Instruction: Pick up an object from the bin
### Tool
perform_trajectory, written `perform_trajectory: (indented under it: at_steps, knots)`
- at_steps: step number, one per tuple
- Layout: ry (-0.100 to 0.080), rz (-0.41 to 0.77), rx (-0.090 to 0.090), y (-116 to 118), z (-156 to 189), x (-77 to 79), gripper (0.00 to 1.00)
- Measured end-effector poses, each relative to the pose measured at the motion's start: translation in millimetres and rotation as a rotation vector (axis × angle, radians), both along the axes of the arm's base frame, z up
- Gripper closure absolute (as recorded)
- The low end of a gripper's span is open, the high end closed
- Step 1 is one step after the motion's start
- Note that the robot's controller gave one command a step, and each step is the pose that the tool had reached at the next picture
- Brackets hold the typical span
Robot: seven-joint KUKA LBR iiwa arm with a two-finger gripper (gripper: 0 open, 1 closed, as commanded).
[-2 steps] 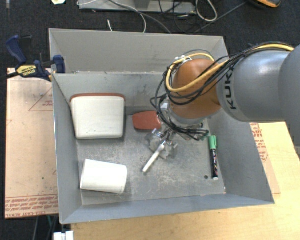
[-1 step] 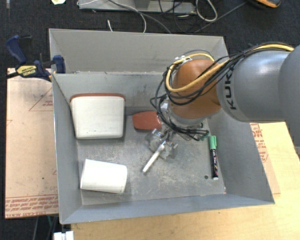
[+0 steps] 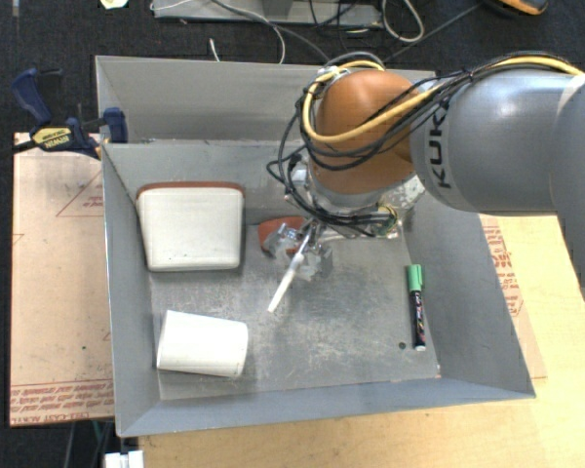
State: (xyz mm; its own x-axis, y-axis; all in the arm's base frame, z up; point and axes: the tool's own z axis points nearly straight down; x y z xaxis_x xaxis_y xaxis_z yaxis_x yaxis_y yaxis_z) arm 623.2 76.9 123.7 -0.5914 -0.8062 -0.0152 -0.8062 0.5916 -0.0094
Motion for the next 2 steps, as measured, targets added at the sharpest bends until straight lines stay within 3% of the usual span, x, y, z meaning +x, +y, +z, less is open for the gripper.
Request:
perform_trajectory:
  at_steps: [2]
  knots:
    - [0.001, 0.000, 0.001, 0.0, -0.2, -0.1, 1.00]
